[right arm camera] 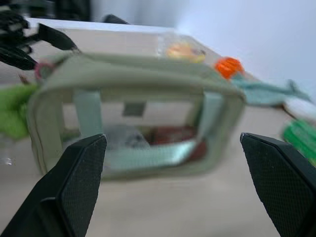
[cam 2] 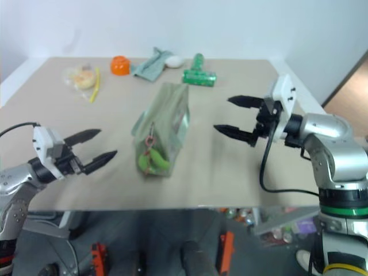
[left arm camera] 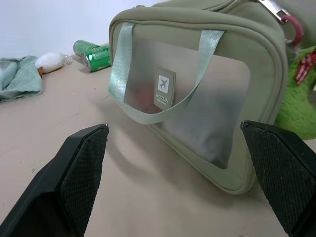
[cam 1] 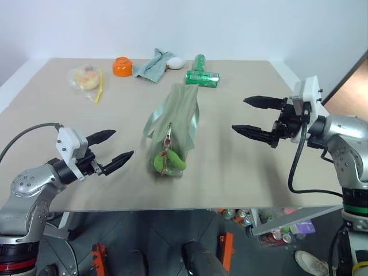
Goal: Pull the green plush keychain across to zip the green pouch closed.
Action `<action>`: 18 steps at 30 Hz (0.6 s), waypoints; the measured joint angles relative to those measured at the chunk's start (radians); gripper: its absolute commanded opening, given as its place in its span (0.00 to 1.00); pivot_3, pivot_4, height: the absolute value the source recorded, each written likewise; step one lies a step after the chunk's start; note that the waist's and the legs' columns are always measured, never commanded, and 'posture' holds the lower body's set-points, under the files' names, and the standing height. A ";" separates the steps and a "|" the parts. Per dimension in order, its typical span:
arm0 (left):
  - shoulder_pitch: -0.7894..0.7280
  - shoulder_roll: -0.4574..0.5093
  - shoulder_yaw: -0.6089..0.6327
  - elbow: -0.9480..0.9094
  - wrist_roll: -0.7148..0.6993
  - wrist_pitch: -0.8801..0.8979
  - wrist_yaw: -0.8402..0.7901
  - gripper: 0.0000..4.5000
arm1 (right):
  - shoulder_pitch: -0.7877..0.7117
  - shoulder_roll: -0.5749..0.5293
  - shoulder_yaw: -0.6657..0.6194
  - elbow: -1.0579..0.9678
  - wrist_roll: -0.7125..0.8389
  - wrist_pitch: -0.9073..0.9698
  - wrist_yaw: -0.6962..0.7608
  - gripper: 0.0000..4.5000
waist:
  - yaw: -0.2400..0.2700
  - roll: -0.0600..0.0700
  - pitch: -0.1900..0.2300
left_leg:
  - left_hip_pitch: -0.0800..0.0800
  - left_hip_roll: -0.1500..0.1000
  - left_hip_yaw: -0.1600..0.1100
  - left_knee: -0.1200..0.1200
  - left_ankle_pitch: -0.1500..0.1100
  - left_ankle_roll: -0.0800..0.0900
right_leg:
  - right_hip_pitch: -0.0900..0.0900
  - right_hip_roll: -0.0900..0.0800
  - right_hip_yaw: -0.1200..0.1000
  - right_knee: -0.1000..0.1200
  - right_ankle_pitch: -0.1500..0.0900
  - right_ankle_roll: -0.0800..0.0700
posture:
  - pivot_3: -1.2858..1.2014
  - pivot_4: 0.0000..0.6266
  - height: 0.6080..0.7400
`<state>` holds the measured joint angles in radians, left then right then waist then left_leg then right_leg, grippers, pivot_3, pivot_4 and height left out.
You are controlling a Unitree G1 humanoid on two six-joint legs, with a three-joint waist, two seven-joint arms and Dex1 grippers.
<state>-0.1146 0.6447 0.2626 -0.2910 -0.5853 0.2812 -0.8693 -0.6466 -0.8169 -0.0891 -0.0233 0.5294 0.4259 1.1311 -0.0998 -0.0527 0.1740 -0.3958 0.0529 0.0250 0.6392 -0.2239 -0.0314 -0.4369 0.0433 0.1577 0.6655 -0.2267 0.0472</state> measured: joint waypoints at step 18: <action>0.077 -0.015 -0.057 -0.258 -0.121 0.155 0.095 0.99 | -0.517 0.235 0.279 0.551 -0.286 -0.613 0.390 1.00 | -0.003 0.005 0.003 | -0.006 -0.001 -0.003 0.001 -0.001 -0.001 | -0.004 -0.004 -0.005 0.000 0.003 -0.004 | 0.52 0.24 1.00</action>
<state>-0.0376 0.6297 0.2056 -0.5486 -0.7060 0.4365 -0.7745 -1.1632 -0.5822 0.1902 0.5274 0.2431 -0.1866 1.5207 -0.1030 -0.0474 0.1773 -0.4014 0.0516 0.0221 0.6406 -0.2250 -0.0320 -0.4407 0.0397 0.1528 0.6660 -0.2237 0.0429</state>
